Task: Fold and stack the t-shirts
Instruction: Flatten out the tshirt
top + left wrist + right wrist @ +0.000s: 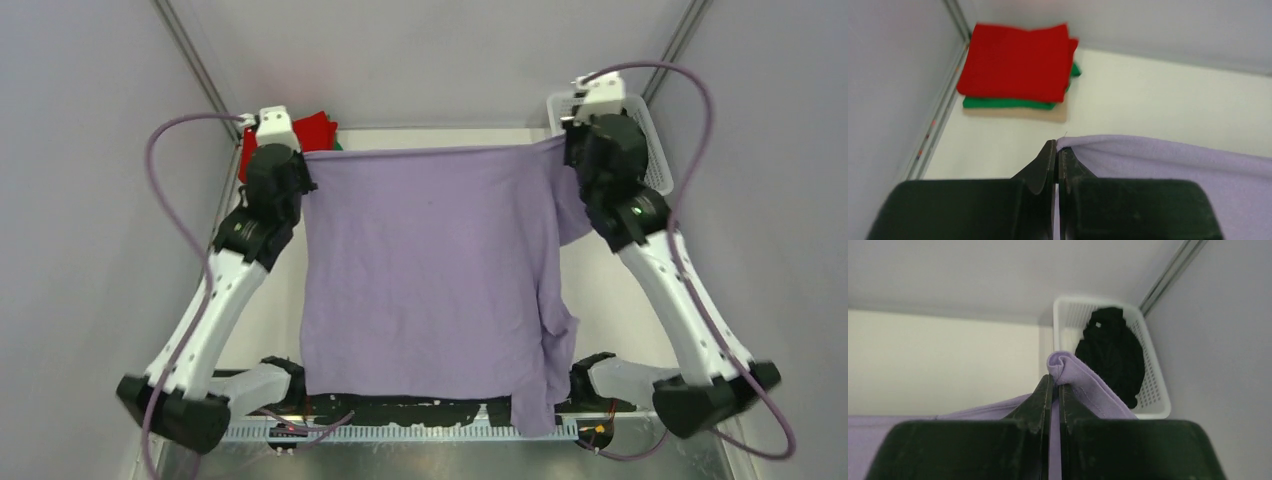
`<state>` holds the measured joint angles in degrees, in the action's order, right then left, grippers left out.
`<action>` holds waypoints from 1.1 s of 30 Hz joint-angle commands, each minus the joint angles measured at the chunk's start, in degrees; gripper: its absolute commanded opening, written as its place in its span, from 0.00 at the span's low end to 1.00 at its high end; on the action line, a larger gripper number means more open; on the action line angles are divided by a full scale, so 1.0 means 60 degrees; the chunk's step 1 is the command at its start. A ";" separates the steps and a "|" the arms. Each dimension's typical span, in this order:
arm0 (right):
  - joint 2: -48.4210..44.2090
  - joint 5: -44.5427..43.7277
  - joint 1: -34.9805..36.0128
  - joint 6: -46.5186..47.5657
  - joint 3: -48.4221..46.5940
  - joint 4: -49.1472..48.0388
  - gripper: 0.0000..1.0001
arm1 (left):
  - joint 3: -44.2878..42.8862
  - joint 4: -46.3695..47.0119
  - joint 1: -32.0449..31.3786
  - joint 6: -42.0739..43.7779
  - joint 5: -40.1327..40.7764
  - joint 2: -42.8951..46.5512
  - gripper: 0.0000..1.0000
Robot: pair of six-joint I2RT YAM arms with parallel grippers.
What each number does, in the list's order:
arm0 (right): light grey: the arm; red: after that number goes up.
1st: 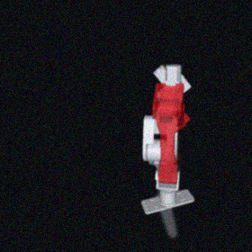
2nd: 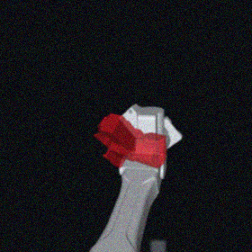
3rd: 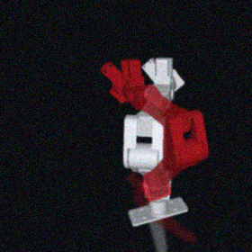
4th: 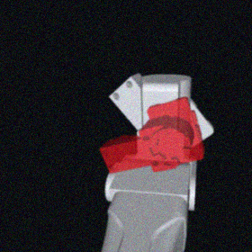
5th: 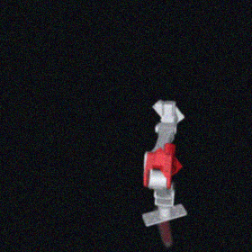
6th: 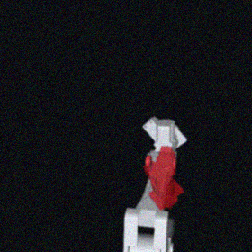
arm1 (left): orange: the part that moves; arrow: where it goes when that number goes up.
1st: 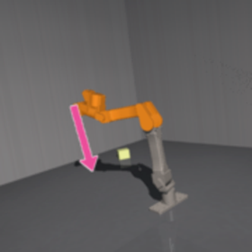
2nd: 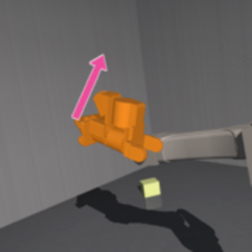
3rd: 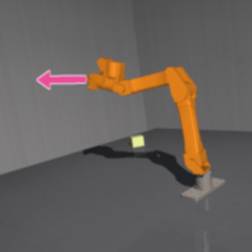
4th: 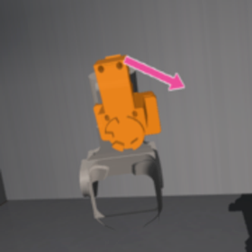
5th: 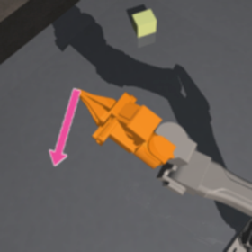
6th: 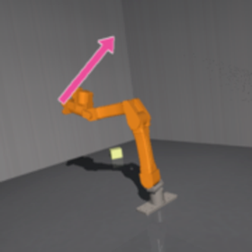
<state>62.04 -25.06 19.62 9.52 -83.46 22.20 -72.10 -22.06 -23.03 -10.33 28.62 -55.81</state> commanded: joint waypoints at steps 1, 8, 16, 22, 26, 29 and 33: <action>0.2370 -0.1000 -0.0106 -0.0232 0.0957 -0.1250 0.08 | 0.0120 0.0185 0.1649 -0.1067 0.0115 -0.2815 0.00; 0.7622 -0.0134 -0.0106 -0.1055 -0.2076 -0.1617 0.27 | -0.3663 -0.1510 0.2353 -0.1760 0.0202 -0.8096 0.79; 0.8107 0.0521 -0.0112 -0.1652 -0.2331 -0.0648 0.96 | -0.3650 -0.2265 0.2320 -0.2430 -0.1662 -0.7807 1.00; 0.5795 0.1874 -0.0119 -0.3028 0.1005 -0.0877 0.95 | -0.0282 -0.1351 0.1972 -0.3182 -0.4532 -0.5893 1.00; 0.4594 0.2659 -0.0120 -0.3874 0.3021 -0.0615 0.95 | 0.1875 -0.0638 0.1666 -0.3665 -0.5750 -0.4718 0.99; 0.4047 0.3007 -0.0120 -0.4317 0.4065 -0.0046 0.95 | 0.3167 -0.0128 0.1351 -0.3932 -0.6509 -0.3965 1.00; 0.3569 0.3380 -0.0120 -0.4703 0.5093 0.0226 0.96 | 0.4243 0.0201 0.1161 -0.3987 -0.6704 -0.3619 0.99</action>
<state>87.15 -8.60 19.00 -13.91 -57.56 21.21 -50.65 -26.89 -15.27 -32.25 -6.11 -80.90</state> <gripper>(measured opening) 0.955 0.994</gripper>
